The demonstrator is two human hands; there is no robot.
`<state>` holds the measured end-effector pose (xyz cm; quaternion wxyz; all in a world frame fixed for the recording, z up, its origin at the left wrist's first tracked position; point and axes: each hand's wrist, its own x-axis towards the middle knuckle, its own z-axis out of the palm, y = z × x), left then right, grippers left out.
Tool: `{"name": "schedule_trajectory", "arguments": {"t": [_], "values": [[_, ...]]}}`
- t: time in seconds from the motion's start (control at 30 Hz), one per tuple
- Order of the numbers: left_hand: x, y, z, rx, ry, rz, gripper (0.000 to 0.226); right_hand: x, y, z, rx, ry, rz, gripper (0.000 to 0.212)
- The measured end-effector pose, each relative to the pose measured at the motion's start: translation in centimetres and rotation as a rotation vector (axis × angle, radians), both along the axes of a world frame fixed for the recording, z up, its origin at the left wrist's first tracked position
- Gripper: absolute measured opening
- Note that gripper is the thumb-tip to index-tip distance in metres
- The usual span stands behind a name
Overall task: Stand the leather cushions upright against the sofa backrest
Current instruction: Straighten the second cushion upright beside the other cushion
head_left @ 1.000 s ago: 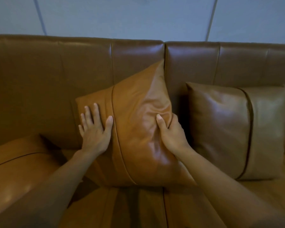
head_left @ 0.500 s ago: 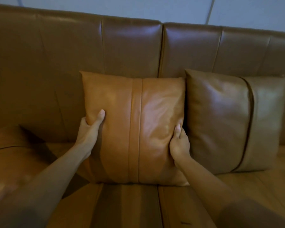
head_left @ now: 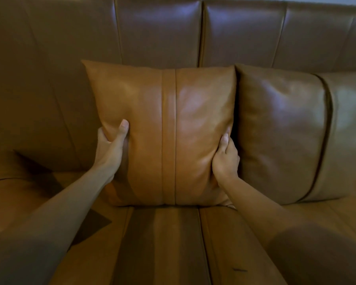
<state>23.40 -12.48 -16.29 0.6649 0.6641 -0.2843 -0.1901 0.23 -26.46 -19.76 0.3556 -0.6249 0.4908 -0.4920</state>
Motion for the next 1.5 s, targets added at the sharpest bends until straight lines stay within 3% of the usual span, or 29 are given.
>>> {"name": "schedule_trajectory", "arguments": {"t": [0.47, 0.73, 1.1, 1.2, 1.33, 1.5], "values": [[0.0, -1.0, -2.5, 0.048, 0.001, 0.060, 0.121, 1.3, 0.3, -2.0, -0.044, -0.022, -0.094, 0.049], [0.2, -1.1, -3.0, 0.036, -0.011, 0.088, 0.113, 1.2, 0.7, -2.2, -0.031, -0.038, -0.100, 0.051], [1.7, 0.8, -0.5, 0.253, 0.057, -0.116, 0.121, 0.8, 3.0, -0.5, 0.082, 0.094, -0.091, 0.052], [2.1, 2.1, 0.7, 0.360, -0.045, -0.127, 0.114, 2.1, 5.1, 0.7, 0.056, 0.129, -0.210, 0.054], [3.6, 5.4, 2.8, 0.441, -0.253, -0.124, 0.110, 5.3, 9.1, 2.9, -0.154, 0.295, -0.328, 0.059], [7.8, 11.1, 5.1, 0.471, -0.348, -0.096, 0.108, 10.7, 12.8, 5.2, -0.187, 0.357, -0.249, 0.059]]}}
